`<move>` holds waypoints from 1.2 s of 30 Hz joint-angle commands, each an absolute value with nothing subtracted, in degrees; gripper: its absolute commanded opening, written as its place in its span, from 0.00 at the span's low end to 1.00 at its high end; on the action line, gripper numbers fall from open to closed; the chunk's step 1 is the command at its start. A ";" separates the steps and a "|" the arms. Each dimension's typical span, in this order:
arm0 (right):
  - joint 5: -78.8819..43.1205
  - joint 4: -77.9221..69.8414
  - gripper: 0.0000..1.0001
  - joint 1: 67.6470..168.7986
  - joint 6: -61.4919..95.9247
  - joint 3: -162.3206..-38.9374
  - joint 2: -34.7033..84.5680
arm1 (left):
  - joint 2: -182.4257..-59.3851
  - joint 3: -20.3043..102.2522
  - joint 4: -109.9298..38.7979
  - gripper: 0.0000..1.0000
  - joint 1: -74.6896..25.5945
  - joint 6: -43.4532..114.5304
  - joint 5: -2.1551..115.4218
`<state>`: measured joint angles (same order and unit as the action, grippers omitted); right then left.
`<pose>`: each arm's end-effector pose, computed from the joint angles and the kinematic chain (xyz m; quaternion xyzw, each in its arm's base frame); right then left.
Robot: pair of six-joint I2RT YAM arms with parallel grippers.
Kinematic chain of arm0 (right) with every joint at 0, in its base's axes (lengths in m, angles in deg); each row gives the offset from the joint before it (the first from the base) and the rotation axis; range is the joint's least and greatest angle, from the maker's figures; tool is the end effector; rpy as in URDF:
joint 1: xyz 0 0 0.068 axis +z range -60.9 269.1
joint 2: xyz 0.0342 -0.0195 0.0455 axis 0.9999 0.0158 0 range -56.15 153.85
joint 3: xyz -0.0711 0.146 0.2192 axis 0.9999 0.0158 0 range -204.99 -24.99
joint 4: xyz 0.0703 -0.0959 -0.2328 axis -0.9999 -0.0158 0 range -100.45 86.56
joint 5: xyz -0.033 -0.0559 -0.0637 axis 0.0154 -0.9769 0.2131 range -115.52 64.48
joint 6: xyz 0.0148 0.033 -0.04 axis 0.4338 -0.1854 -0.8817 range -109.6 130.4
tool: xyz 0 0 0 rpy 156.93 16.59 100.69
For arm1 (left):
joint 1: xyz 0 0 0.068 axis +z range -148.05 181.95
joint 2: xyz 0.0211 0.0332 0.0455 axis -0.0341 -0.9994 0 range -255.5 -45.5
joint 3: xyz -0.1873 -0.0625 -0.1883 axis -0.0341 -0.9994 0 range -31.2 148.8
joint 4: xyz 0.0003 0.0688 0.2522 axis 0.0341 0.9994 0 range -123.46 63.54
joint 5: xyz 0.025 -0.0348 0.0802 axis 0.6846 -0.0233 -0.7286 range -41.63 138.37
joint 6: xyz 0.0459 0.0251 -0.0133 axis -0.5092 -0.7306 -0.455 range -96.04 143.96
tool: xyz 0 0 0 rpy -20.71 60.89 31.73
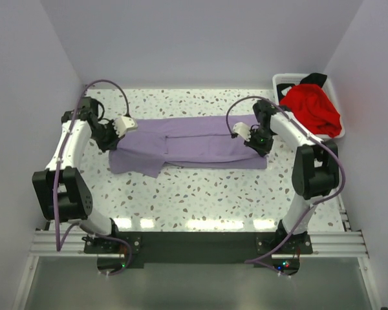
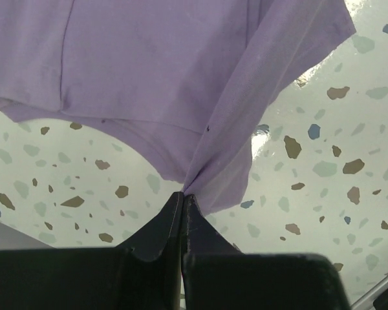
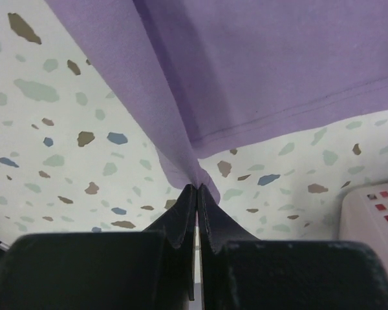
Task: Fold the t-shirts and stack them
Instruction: Fold the tshirt
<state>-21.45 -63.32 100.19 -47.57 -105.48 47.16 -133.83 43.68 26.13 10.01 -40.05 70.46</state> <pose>0.3368 0.0686 0.2221 -0.5672 0.8203 0.0072 0.0725 0.2946 0.0281 0.2764 0.4803 0.8441 -0.0681 0.2285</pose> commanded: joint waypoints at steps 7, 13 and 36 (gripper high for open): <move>-21.83 -66.99 0.00 98.68 -49.89 -114.81 54.67 | -142.08 51.24 20.86 0.00 6.43 -35.55 68.24; -22.27 -67.69 0.00 98.41 -50.68 -119.29 57.93 | -145.34 52.30 19.45 0.00 6.96 -36.07 66.74; -24.82 -67.78 0.00 97.80 -53.32 -129.76 68.22 | -151.84 56.07 14.53 0.00 8.28 -33.70 66.04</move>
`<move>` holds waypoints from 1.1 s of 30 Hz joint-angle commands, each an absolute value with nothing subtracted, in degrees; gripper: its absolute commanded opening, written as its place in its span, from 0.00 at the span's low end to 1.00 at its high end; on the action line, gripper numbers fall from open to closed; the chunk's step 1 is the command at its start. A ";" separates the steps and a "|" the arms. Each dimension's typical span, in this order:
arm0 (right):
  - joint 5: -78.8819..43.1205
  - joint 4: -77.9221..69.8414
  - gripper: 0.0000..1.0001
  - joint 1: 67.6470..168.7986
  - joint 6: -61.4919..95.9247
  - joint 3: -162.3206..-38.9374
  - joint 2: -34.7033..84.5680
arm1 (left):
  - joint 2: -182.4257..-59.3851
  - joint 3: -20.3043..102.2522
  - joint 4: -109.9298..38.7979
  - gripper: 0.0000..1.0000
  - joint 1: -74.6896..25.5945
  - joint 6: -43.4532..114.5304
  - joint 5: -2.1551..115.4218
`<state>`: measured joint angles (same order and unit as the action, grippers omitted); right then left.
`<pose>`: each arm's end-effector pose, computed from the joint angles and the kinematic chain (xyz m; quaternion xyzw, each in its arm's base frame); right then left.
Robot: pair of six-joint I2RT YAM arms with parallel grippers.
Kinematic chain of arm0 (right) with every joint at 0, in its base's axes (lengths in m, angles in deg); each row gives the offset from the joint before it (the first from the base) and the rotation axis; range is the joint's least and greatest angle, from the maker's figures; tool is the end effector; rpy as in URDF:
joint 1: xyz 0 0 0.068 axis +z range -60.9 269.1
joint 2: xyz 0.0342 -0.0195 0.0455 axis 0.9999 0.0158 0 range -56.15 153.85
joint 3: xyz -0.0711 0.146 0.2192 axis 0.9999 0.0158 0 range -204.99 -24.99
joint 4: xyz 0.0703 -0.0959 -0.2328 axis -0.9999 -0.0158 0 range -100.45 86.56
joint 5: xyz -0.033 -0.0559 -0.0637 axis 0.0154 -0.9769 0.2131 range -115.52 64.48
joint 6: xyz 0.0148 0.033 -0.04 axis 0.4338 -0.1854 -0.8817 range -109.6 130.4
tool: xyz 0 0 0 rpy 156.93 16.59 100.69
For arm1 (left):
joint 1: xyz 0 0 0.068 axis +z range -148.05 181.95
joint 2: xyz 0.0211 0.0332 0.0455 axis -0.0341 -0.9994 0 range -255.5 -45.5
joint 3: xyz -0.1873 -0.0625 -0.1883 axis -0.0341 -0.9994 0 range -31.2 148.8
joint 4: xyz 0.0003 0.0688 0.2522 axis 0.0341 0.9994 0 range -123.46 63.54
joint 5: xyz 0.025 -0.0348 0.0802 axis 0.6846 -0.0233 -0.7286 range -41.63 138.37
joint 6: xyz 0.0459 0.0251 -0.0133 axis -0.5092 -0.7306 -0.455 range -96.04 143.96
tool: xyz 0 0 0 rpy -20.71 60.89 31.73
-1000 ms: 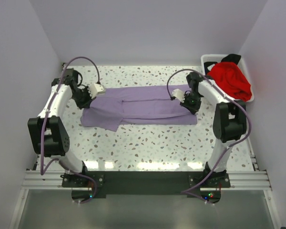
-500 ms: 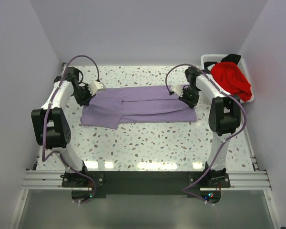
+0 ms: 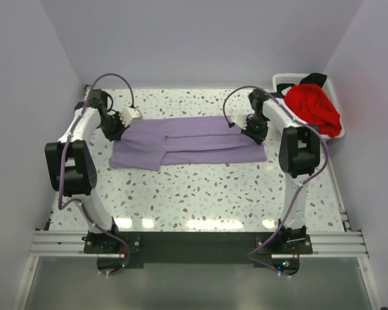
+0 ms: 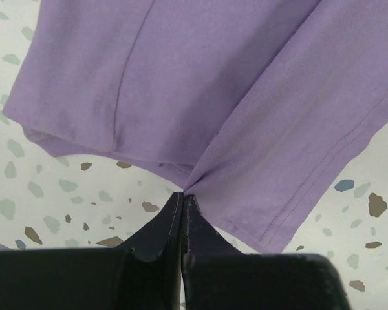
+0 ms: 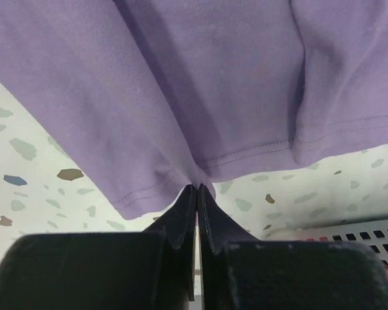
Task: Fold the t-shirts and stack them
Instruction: Fold the tshirt
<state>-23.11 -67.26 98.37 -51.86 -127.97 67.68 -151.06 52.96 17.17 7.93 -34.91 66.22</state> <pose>0.4216 0.0704 0.1926 -0.5845 0.8098 -0.0019 0.0510 0.3731 0.0280 0.2316 0.4563 0.8629 -0.0466 0.2123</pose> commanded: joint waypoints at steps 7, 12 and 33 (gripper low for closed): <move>-24.56 -67.52 0.00 97.62 -53.06 -131.43 69.27 | -154.57 58.72 15.14 0.00 7.93 -33.70 65.69; -24.56 -67.34 0.00 97.53 -52.97 -133.01 70.06 | -155.98 59.51 14.79 0.00 7.84 -33.96 64.90; -25.26 -66.73 0.00 97.45 -52.70 -133.28 72.08 | -160.11 63.11 14.62 0.00 6.26 -34.40 64.90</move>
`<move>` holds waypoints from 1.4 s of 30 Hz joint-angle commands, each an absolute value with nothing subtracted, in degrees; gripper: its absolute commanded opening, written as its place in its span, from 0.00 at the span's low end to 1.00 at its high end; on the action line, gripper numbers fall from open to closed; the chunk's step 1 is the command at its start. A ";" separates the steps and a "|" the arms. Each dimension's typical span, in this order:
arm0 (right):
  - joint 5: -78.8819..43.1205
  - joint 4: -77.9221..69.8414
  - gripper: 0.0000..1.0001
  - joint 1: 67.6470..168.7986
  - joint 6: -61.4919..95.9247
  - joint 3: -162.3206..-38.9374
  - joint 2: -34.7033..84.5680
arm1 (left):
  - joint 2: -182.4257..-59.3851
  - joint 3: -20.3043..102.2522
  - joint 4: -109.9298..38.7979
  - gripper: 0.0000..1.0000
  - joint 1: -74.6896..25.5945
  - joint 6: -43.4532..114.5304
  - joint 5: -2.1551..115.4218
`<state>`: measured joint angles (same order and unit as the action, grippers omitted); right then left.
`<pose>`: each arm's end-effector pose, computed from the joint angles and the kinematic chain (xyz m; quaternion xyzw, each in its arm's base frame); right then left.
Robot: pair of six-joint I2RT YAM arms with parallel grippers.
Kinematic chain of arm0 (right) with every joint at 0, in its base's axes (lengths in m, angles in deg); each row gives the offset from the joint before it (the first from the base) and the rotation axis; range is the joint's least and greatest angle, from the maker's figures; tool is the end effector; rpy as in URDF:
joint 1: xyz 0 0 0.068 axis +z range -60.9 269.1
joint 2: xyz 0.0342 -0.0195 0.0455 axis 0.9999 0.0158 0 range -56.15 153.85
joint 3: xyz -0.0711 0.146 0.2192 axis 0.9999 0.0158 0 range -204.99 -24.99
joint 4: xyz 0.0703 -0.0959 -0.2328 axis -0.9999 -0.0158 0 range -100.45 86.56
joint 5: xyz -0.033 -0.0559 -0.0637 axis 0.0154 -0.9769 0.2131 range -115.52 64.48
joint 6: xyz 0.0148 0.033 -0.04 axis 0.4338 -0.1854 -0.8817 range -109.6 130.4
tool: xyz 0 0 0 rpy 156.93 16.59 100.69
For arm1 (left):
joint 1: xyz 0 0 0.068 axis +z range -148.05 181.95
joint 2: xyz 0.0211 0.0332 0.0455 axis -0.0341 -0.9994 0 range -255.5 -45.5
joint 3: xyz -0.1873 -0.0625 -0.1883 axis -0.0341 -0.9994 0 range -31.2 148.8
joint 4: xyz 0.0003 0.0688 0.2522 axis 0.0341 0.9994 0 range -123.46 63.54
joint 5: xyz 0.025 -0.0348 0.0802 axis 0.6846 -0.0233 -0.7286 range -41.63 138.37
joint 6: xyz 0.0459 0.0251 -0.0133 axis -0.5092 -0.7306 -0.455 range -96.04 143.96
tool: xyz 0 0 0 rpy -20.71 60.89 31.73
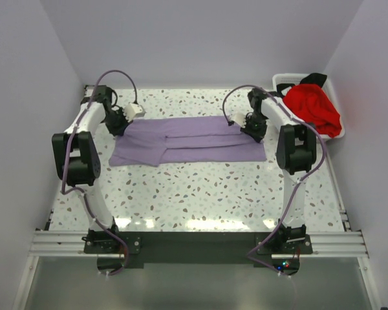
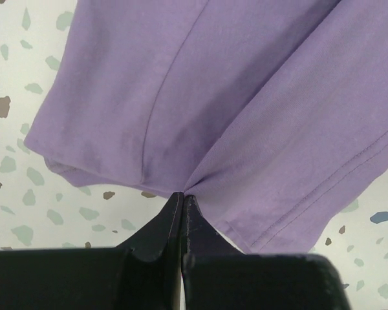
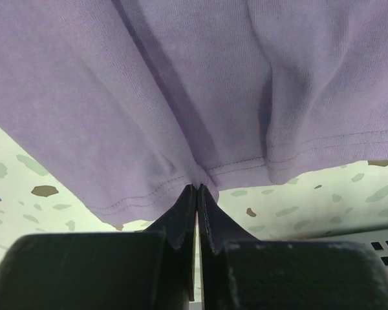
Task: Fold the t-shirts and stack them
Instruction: Fold the tshirt
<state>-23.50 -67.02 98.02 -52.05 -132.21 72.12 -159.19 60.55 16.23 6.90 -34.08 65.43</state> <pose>0.4383 0.0701 0.1797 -0.5833 0.8107 -0.0054 0.0498 0.4091 0.0248 0.2168 0.4575 0.8628 -0.0424 0.2110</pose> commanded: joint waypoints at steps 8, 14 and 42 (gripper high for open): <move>-25.35 -65.67 0.00 97.53 -52.35 -132.57 72.00 | -161.51 63.20 13.39 0.00 6.17 -34.40 63.75; -27.36 -63.74 0.00 97.45 -51.48 -131.43 72.00 | -162.13 62.94 10.84 0.00 6.26 -32.03 62.96; -15.76 -67.08 0.56 91.91 -15.97 -119.57 64.00 | -150.70 43.78 16.37 0.65 21.02 -20.51 75.35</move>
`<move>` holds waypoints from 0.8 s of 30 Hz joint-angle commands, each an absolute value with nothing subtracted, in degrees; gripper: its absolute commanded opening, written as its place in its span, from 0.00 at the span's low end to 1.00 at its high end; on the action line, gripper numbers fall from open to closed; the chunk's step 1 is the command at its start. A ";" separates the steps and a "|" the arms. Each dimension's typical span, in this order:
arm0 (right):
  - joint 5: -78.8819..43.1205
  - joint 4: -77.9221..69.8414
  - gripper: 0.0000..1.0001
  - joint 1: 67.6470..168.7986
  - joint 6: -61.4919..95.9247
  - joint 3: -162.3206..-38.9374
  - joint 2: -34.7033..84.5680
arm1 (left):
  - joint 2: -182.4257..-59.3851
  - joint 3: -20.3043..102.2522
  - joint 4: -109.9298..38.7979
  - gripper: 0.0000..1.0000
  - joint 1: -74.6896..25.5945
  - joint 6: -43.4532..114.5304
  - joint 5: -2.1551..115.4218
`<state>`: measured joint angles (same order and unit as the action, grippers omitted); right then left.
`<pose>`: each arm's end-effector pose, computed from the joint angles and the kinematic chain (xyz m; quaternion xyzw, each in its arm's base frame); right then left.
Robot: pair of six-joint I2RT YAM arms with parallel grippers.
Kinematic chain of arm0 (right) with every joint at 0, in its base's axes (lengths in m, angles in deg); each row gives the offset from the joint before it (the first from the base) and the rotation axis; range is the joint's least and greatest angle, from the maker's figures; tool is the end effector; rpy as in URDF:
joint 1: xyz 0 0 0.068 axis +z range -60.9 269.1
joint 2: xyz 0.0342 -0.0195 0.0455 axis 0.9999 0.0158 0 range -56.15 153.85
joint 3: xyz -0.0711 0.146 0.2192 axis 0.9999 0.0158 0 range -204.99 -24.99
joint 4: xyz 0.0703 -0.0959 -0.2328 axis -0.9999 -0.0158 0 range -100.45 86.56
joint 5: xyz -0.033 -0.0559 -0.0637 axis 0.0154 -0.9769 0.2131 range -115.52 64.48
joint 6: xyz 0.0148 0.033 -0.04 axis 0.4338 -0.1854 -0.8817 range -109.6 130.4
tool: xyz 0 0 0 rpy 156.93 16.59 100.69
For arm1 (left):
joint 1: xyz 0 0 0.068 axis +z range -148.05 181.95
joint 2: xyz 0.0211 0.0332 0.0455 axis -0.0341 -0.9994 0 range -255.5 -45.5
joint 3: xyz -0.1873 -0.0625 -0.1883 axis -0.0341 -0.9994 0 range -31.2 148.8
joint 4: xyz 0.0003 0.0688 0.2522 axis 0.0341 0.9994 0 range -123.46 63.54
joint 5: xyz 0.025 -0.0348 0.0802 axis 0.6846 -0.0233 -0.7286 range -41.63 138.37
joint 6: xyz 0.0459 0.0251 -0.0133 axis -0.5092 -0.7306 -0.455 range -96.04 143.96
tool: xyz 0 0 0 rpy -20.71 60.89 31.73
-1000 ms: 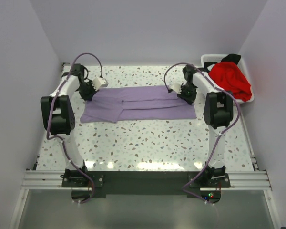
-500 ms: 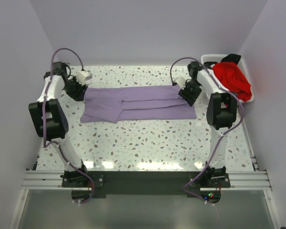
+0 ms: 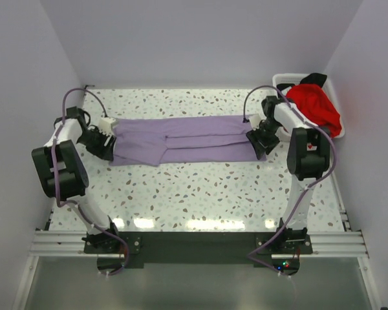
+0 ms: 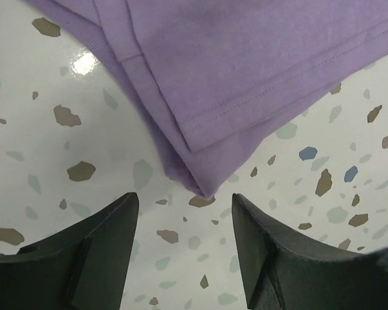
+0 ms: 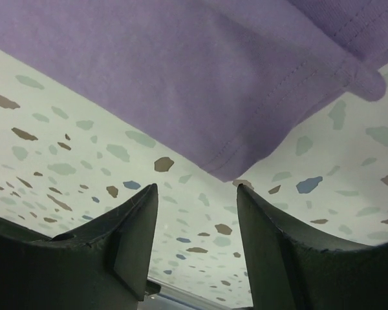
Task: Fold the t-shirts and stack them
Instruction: Fold the tshirt
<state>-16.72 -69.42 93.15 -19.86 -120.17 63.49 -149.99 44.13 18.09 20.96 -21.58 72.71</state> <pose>0.3961 0.0335 0.1870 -0.2938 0.9528 0.0756 0.0137 0.3323 0.0988 0.1971 0.2402 0.9444 -0.1354 0.1791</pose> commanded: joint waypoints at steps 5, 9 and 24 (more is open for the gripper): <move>-17.52 -64.18 0.55 91.56 -15.09 -117.63 65.66 | -152.72 42.46 13.91 0.65 21.02 -19.64 74.48; -17.43 -63.39 0.42 91.64 -14.56 -117.98 67.60 | -153.96 41.85 13.30 0.51 21.02 -19.55 73.86; -26.65 -61.45 0.00 91.47 -22.73 -111.58 63.48 | -147.90 34.20 15.22 0.00 23.22 -22.09 70.34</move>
<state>-20.64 -63.28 91.77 -18.50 -114.62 64.82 -150.82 36.22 13.93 22.14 -20.22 72.36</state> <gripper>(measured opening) 0.027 0.024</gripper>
